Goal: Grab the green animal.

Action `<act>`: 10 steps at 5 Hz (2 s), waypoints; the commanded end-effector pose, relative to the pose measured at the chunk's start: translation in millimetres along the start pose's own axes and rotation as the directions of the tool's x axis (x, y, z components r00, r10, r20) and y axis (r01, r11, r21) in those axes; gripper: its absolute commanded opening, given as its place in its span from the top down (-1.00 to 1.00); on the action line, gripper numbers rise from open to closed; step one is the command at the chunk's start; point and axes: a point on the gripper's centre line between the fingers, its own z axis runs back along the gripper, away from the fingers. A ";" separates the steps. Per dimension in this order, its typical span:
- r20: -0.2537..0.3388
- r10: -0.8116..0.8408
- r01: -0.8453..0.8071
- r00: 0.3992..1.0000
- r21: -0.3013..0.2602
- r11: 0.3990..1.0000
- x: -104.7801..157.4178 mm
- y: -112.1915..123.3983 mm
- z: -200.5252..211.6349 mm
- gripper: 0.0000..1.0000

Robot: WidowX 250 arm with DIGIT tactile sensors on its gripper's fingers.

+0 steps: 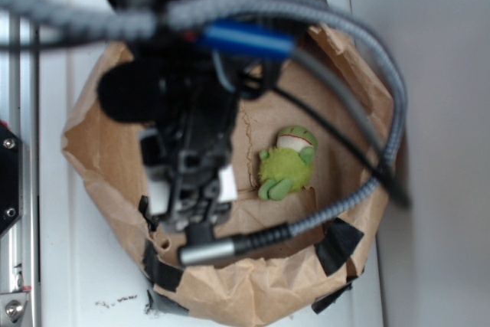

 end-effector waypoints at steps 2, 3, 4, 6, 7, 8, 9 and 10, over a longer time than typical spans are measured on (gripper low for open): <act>0.044 -0.029 0.024 0.999 0.111 0.994 29.2 23.1 -80.2 -1.00; 0.047 -0.074 0.066 0.996 0.147 0.987 31.7 37.1 -117.5 -1.00; -0.042 -0.083 0.089 0.996 0.201 0.976 44.6 40.4 -156.4 -1.00; 0.058 -0.139 0.135 0.989 0.080 0.988 52.1 3.2 -165.2 -1.00; 0.105 -0.199 0.202 0.974 -0.021 0.979 56.3 -9.4 -151.2 -1.00; 0.173 -0.189 0.191 0.966 0.007 0.982 83.3 -17.7 -154.2 -1.00; 0.137 -0.146 0.139 0.980 0.058 0.989 105.9 -18.2 -175.1 -1.00; 0.103 -0.145 0.134 0.984 0.108 0.985 116.5 -12.4 -191.7 -1.00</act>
